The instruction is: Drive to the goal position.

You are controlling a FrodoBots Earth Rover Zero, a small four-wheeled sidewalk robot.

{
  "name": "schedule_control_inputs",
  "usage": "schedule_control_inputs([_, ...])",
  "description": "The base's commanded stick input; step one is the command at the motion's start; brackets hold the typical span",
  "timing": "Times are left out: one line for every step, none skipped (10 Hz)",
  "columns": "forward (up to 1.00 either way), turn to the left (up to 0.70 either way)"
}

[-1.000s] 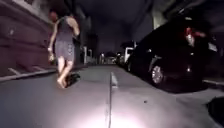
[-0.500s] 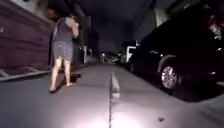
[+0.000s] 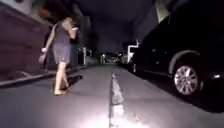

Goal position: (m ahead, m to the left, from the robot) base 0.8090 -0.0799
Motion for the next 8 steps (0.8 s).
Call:
schedule_control_inputs([1.00,0.00])
schedule_control_inputs([1.00,0.00])
schedule_control_inputs([1.00,0.00])
schedule_control_inputs([1.00,0.00])
schedule_control_inputs([1.00,0.00])
schedule_control_inputs([1.00,0.00])
schedule_control_inputs([1.00,0.00])
schedule_control_inputs([1.00,0.00])
